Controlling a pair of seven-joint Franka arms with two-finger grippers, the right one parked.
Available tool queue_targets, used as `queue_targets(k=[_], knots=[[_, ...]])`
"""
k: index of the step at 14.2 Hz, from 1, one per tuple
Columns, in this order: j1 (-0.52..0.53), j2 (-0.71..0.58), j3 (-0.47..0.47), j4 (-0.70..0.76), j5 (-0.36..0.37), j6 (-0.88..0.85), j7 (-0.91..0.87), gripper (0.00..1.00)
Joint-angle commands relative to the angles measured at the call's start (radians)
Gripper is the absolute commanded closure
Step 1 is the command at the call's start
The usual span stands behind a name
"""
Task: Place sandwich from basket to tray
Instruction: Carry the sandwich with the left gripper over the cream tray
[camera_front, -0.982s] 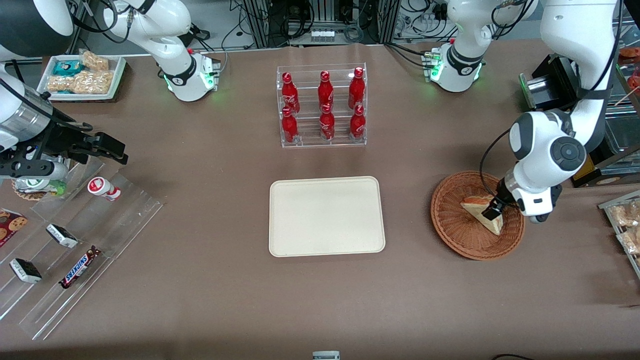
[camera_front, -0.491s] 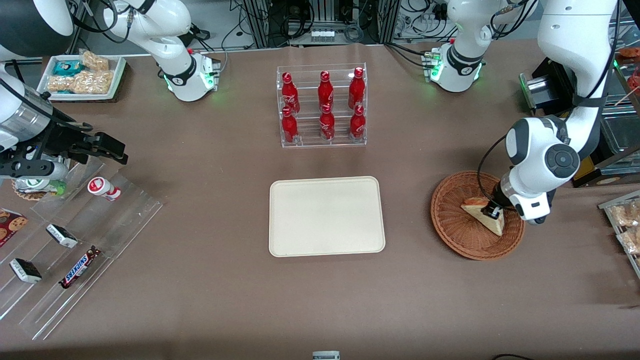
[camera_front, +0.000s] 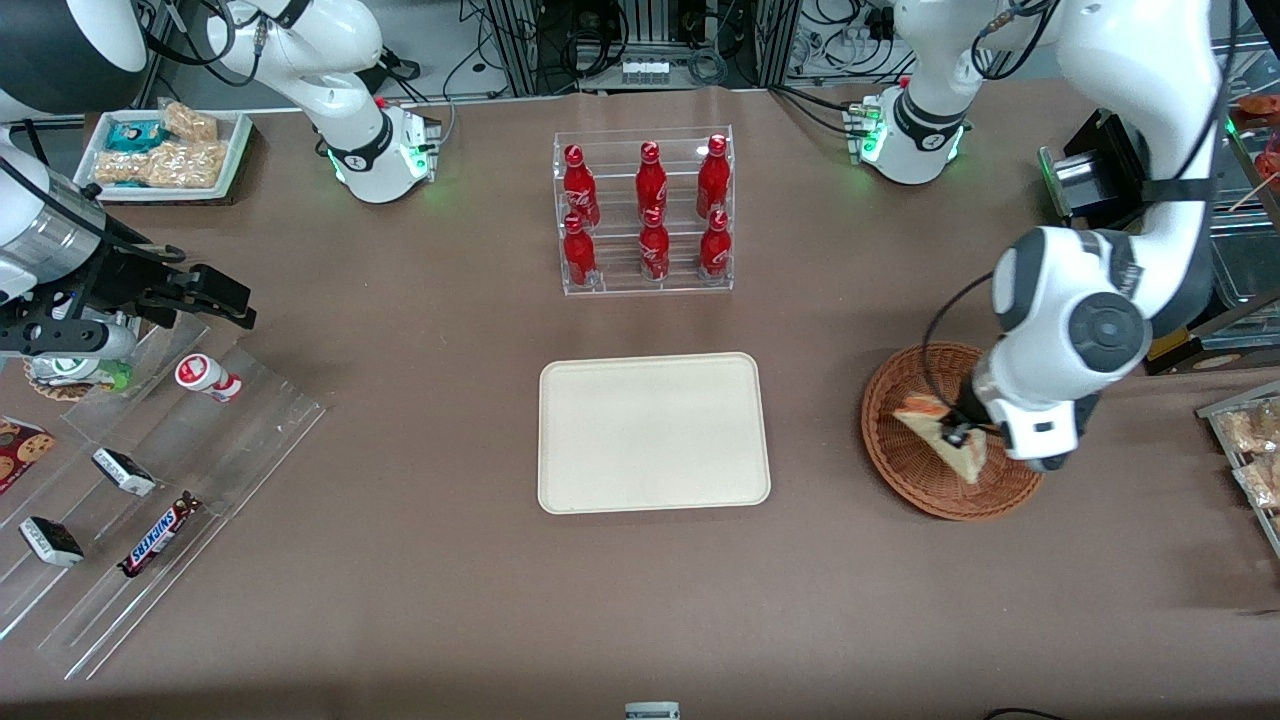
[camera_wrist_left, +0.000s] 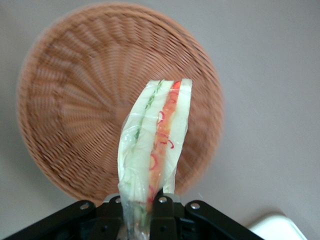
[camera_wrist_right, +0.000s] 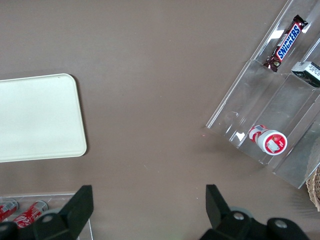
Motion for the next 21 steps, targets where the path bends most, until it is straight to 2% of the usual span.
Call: queue_targets(k=[1,6,8,12,16,18,19,20,21], knots=[[-0.135,0.086,0.010,0.094,-0.002,-0.013,-0.023,0.96],[-0.346,0.236,0.011,0.252,0.015,0.056,-0.004,0.94],[-0.408,0.270,0.011,0.254,0.087,0.174,0.028,0.94],[-0.525,0.350,0.013,0.256,0.104,0.343,0.041,0.94],[-0.571,0.371,0.013,0.254,0.132,0.351,0.036,0.94],[-0.576,0.373,0.013,0.251,0.132,0.349,0.036,0.88],[-0.580,0.385,0.013,0.252,0.132,0.349,0.035,0.65],[-0.581,0.387,0.013,0.254,0.132,0.349,0.033,0.09],[-0.582,0.381,0.013,0.254,0.138,0.349,0.030,0.00]])
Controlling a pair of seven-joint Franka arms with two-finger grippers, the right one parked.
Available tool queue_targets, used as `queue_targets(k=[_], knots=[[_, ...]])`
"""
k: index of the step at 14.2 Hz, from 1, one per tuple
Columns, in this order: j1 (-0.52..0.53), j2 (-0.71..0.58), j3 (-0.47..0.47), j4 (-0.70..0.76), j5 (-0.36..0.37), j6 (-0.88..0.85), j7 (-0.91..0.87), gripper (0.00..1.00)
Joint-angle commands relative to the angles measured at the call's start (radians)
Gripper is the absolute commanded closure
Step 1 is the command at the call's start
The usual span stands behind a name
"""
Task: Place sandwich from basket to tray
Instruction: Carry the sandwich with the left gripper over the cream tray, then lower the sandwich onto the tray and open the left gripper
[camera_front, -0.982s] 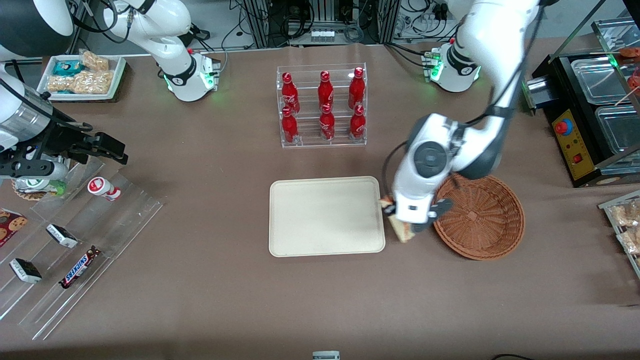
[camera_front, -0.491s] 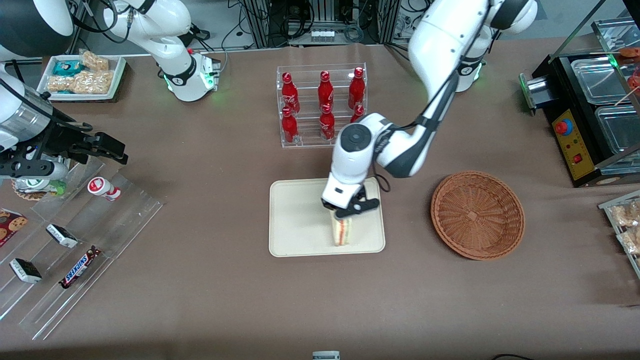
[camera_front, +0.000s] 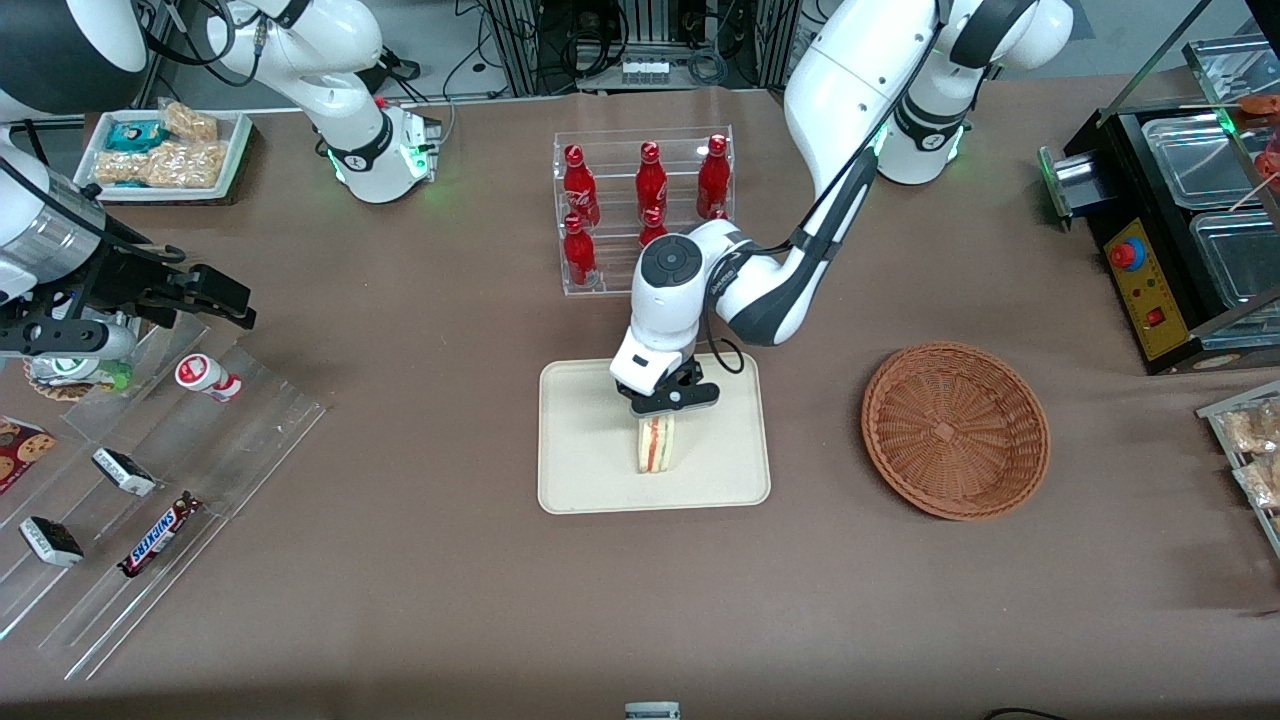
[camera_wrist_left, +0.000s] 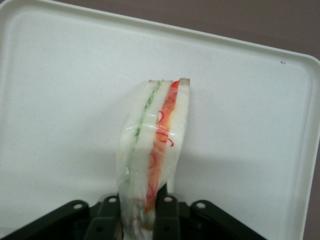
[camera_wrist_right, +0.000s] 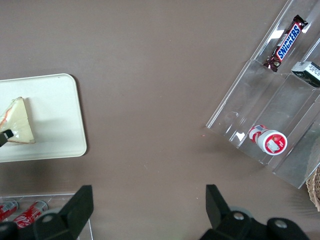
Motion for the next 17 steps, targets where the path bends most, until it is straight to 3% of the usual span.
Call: queue_targets(k=[1,5,9,12,17], knots=[[-0.016,-0.002,0.014,0.027,0.023,-0.005,0.001,0.00],[-0.001,-0.120,0.022,0.030,0.017,-0.046,0.007,0.00],[0.050,-0.258,0.022,0.019,0.020,-0.236,0.037,0.00],[0.132,-0.339,0.017,0.002,0.004,-0.410,0.126,0.00],[0.293,-0.434,0.019,-0.094,0.004,-0.467,0.201,0.00]])
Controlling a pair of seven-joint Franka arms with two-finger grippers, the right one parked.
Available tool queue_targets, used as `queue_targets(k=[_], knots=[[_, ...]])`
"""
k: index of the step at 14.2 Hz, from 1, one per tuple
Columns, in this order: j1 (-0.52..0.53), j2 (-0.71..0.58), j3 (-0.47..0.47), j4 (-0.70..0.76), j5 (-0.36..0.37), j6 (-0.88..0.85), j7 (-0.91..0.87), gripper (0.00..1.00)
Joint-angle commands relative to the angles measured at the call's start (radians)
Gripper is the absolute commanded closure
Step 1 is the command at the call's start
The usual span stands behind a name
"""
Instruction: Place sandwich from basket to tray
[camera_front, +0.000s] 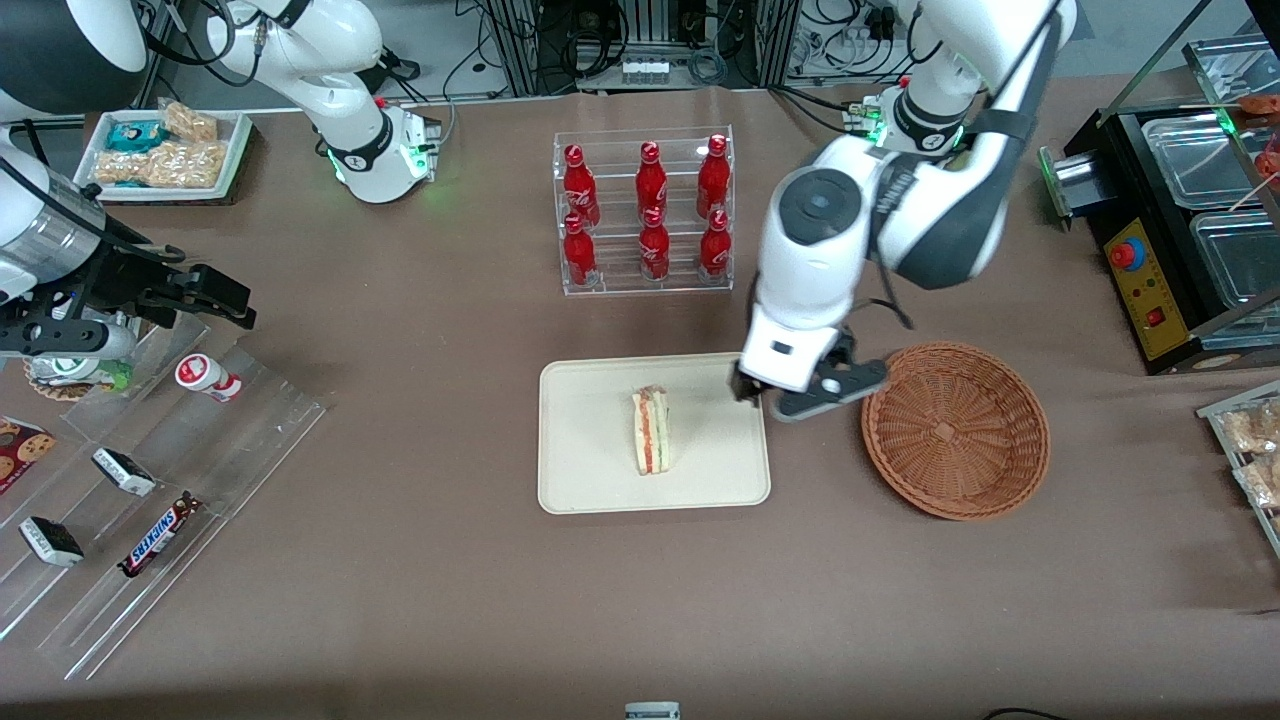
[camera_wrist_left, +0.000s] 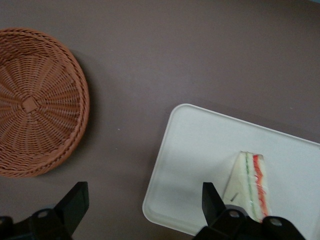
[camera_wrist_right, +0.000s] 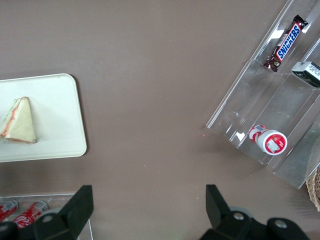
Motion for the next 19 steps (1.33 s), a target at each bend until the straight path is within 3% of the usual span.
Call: queue_targets(k=[1,6,11,19], knots=[[0.110,-0.105,-0.011,-0.106,-0.008,-0.010,0.110,0.00],[0.283,-0.218,-0.010,-0.159,-0.098,-0.113,0.380,0.00],[0.380,-0.294,-0.008,-0.157,-0.104,-0.184,0.554,0.00],[0.420,-0.406,0.039,-0.090,-0.130,-0.375,0.928,0.00]])
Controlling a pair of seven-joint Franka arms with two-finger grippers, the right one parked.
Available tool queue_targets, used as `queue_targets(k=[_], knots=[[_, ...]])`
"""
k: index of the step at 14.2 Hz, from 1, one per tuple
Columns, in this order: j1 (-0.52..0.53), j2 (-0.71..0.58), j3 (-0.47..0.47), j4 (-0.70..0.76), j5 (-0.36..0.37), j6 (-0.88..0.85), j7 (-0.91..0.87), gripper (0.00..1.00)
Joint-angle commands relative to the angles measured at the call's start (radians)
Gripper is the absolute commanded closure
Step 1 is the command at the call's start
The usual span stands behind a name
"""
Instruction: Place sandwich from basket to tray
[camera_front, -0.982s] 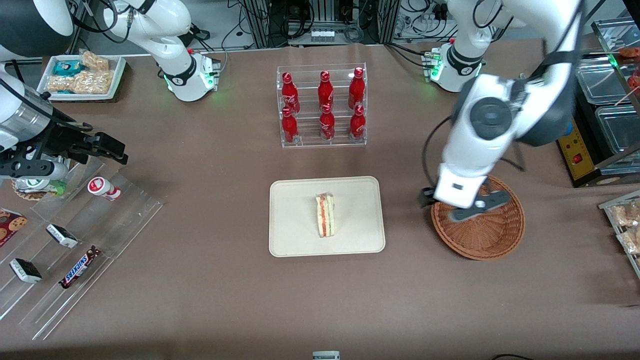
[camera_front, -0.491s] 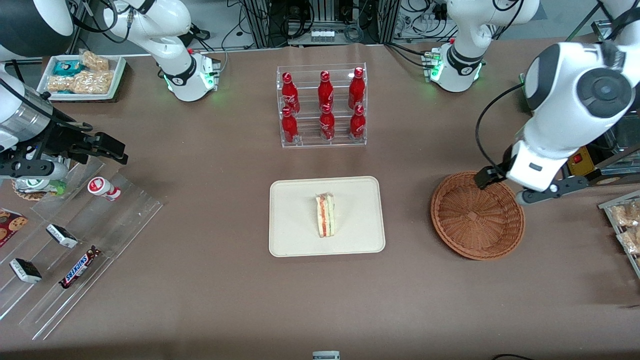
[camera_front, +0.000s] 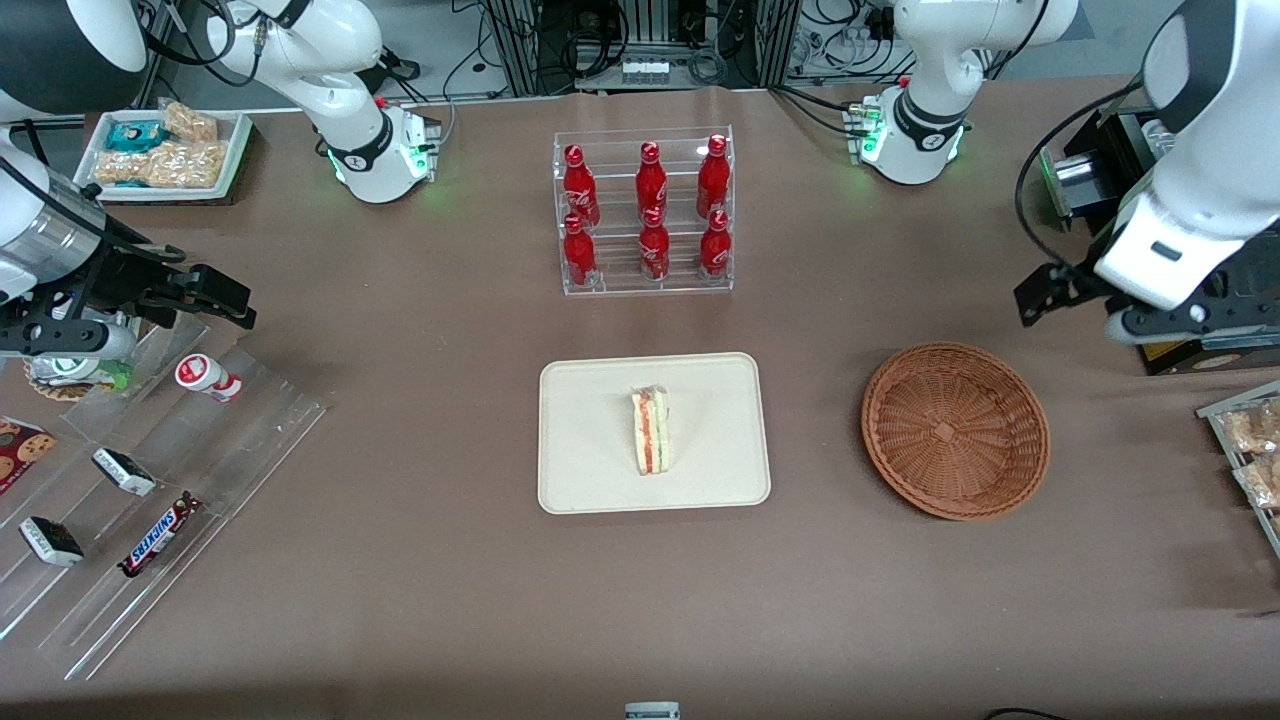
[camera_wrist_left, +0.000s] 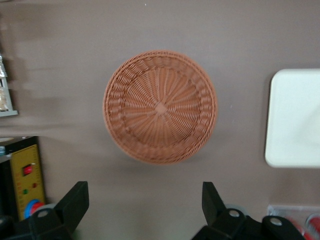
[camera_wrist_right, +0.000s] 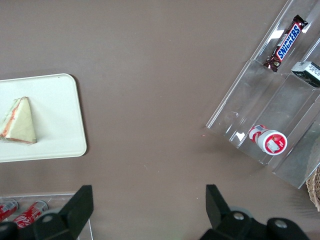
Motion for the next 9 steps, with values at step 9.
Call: queue_targets(k=[9], knots=[[0.002,0.002,0.053,0.060,-0.058,-0.090,0.142,0.00]])
